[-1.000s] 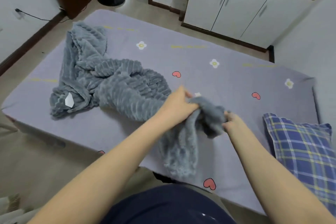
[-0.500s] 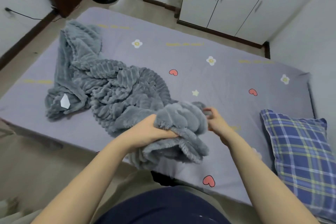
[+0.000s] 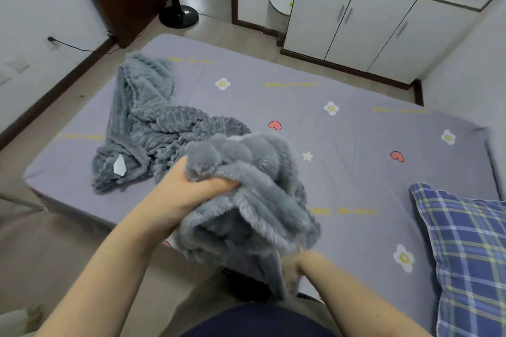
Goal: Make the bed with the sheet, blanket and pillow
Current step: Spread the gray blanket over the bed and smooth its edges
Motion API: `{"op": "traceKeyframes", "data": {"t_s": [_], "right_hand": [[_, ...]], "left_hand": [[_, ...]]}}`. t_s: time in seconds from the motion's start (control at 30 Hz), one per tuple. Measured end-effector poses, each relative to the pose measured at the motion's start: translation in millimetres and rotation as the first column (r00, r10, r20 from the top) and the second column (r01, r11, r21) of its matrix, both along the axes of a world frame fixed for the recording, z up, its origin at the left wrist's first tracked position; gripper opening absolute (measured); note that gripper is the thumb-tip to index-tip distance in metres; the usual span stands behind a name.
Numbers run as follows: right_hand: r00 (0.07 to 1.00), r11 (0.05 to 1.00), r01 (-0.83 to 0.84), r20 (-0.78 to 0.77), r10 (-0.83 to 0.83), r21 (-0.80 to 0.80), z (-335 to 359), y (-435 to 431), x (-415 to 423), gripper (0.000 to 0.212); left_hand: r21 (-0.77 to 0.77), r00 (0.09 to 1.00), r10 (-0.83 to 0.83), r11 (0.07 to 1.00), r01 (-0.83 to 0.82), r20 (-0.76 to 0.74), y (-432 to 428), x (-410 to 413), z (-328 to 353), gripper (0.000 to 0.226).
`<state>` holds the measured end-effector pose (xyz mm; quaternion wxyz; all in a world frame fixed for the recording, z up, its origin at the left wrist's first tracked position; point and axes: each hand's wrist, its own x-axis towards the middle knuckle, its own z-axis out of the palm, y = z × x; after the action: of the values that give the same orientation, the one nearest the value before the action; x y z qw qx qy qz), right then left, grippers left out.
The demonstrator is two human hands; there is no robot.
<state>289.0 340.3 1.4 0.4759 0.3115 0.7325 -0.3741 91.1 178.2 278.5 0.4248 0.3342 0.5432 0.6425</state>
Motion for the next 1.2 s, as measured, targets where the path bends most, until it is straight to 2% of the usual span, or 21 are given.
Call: {"op": "traceKeyframes", "data": {"t_s": [0.07, 0.17, 0.23, 0.3, 0.37, 0.4, 0.43, 0.47, 0.5, 0.57, 0.6, 0.67, 0.7, 0.77, 0.8, 0.83, 0.93, 1.0, 1.1, 1.13, 1.2], "right_hand": [[0.986, 0.991, 0.058, 0.161, -0.038, -0.119, -4, -5, 16, 0.055], [0.923, 0.941, -0.338, 0.199, 0.329, 0.012, 1, 17, 42, 0.065], [0.905, 0.895, -0.402, 0.236, 0.355, 0.196, 8, 48, 52, 0.055], [0.974, 0.838, -0.213, 0.176, 0.142, 0.503, 33, 94, 54, 0.034], [0.973, 0.644, 0.213, -0.101, -0.207, 0.735, 73, 161, 49, 0.030], [0.854, 0.457, 0.507, -0.354, -0.382, 0.731, 98, 197, 44, 0.029], [0.626, 0.235, 0.766, -0.610, -0.486, 0.599, 121, 233, 42, 0.029], [0.220, -0.016, 0.965, -0.843, -0.492, 0.261, 147, 259, 41, 0.030], [-0.209, -0.178, 0.973, -0.889, -0.408, -0.147, 170, 275, 44, 0.032], [-0.728, -0.107, 0.679, -0.647, -0.226, -0.726, 197, 279, 62, 0.029], [-0.805, -0.030, 0.573, -0.555, -0.212, -0.819, 208, 277, 72, 0.027], [-0.732, -0.024, 0.668, -0.652, -0.196, -0.743, 207, 265, 88, 0.023], [-0.573, -0.029, 0.813, -0.791, -0.217, -0.581, 196, 258, 99, 0.017], [0.078, 0.078, 0.995, -0.952, -0.296, 0.057, 147, 237, 131, 0.004], [0.401, 0.196, 0.915, -0.840, -0.366, 0.352, 115, 218, 142, 0.009], [0.570, 0.357, 0.819, -0.709, -0.414, 0.449, 88, 198, 155, 0.012], [0.839, 0.791, 0.533, -0.305, -0.450, 0.299, 25, 151, 186, 0.019], [0.886, 0.873, 0.464, -0.085, -0.457, 0.147, 1, 135, 197, 0.029], [0.798, 0.800, 0.600, 0.083, -0.597, -0.009, -9, 142, 201, 0.009], [0.672, 0.672, 0.740, 0.077, -0.737, -0.021, -12, 158, 199, 0.012], [0.255, 0.252, 0.963, 0.028, -0.966, -0.092, -6, 205, 186, 0.021]], "left_hand": [[-0.048, 0.996, 0.083, 0.995, -0.084, -0.035, 3, -12, -6, 0.031], [-0.089, 0.979, 0.196, 0.976, -0.200, -0.056, 10, -30, -16, 0.025], [-0.109, 0.965, 0.257, 0.959, -0.261, -0.052, 15, -43, -21, 0.021], [-0.120, 0.960, 0.277, 0.952, -0.280, -0.042, 21, -55, -21, 0.023], [-0.106, 0.958, 0.275, 0.954, -0.282, -0.077, 29, -64, -17, 0.024], [-0.095, 0.957, 0.268, 0.956, -0.278, -0.107, 35, -67, -14, 0.024], [-0.079, 0.958, 0.254, 0.961, -0.266, -0.130, 41, -67, -12, 0.024], [-0.060, 0.962, 0.237, 0.967, -0.247, -0.138, 49, -65, -9, 0.025], [-0.042, 0.966, 0.219, 0.973, -0.226, -0.135, 57, -61, -8, 0.028], [-0.032, 0.974, 0.184, 0.981, -0.190, -0.129, 73, -48, -10, 0.027], [-0.051, 0.978, 0.169, 0.983, -0.176, -0.121, 81, -39, -14, 0.024], [-0.136, 0.985, 0.125, 0.981, -0.141, -0.121, 94, -18, -31, 0.019], [-0.199, 0.987, 0.097, 0.973, -0.121, -0.127, 98, -7, -42, 0.016], [-0.338, 0.993, 0.048, 0.938, -0.081, -0.105, 102, 16, -67, 0.016], [-0.397, 0.995, 0.025, 0.916, -0.060, -0.093, 97, 22, -78, 0.019], [-0.451, 0.996, 0.006, 0.891, -0.045, -0.086, 96, 32, -91, 0.023], [-0.605, 0.995, -0.032, 0.795, -0.031, -0.094, 100, 62, -122, 0.026], [-0.690, 0.992, -0.096, 0.723, 0.012, -0.083, 105, 76, -138, 0.020], [-0.822, 0.961, -0.246, 0.568, 0.038, -0.126, 123, 85, -151, 0.021], [-0.854, 0.942, -0.296, 0.520, 0.023, -0.155, 133, 85, -151, 0.024], [-0.879, 0.911, -0.348, 0.476, -0.031, -0.221, 159, 85, -143, 0.023]]}}
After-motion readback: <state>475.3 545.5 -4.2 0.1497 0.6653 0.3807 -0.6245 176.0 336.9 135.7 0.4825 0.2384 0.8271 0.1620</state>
